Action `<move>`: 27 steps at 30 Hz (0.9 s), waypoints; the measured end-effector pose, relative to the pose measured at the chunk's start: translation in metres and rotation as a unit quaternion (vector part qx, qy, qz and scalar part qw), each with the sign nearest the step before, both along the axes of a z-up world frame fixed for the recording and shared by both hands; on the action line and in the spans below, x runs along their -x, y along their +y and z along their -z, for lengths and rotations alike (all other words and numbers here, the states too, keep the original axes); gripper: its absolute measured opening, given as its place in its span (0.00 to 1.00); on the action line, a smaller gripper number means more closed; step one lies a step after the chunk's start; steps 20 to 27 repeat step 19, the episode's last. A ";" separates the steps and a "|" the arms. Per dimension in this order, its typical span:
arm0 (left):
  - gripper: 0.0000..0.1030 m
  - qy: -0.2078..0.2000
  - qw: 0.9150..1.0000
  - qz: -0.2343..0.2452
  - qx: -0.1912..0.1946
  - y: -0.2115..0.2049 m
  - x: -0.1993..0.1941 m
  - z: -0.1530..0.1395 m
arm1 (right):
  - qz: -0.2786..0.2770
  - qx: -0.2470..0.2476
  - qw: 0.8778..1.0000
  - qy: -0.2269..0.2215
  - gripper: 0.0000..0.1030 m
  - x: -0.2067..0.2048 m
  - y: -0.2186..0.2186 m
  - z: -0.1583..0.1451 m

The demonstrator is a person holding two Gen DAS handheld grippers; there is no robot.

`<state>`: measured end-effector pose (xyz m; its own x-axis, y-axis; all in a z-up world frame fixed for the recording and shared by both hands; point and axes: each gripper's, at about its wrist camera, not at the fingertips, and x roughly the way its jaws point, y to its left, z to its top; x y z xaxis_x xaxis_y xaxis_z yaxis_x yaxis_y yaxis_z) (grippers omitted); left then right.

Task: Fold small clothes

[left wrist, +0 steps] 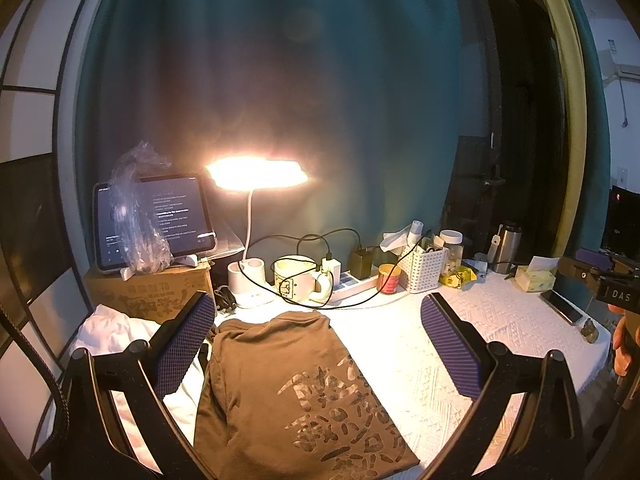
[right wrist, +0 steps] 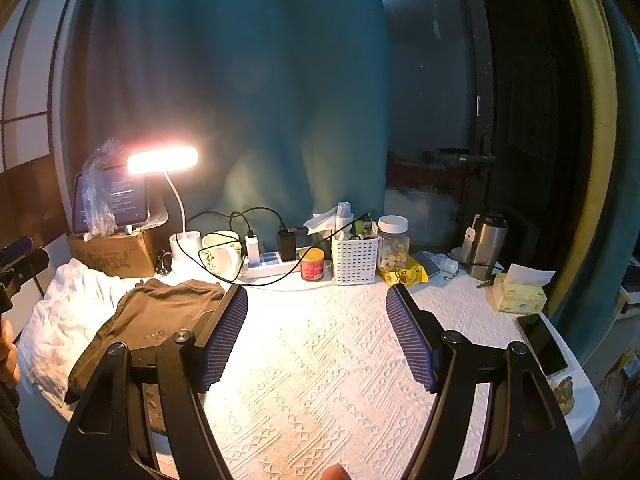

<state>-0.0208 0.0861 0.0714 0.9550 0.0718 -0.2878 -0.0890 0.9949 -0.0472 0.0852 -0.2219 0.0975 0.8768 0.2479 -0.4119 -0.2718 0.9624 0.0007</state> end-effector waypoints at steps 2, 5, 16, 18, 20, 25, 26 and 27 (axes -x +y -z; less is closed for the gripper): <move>0.99 0.000 1.000 0.000 0.000 0.000 0.000 0.000 | 0.000 0.001 1.000 0.000 0.73 -0.001 0.000 0.000; 0.99 0.002 1.000 -0.001 0.000 0.001 -0.001 0.000 | 0.001 0.001 1.000 0.002 0.73 -0.002 0.000 0.000; 0.99 0.003 1.000 -0.002 0.000 0.006 -0.004 0.002 | 0.001 0.003 1.000 0.004 0.73 -0.005 0.000 0.001; 0.99 0.004 1.000 -0.001 -0.002 0.007 -0.004 0.003 | 0.002 0.004 1.000 0.006 0.73 -0.006 0.001 0.002; 0.99 0.004 1.000 -0.001 -0.003 0.007 -0.005 0.003 | 0.002 0.004 1.000 0.007 0.73 -0.008 0.001 0.002; 0.99 0.004 1.000 -0.001 -0.003 0.007 -0.005 0.003 | 0.002 0.004 1.000 0.007 0.73 -0.008 0.001 0.002; 0.99 0.004 1.000 -0.001 -0.003 0.007 -0.005 0.003 | 0.002 0.004 1.000 0.007 0.73 -0.008 0.001 0.002; 0.99 0.004 1.000 -0.001 -0.003 0.007 -0.005 0.003 | 0.002 0.004 1.000 0.007 0.73 -0.008 0.001 0.002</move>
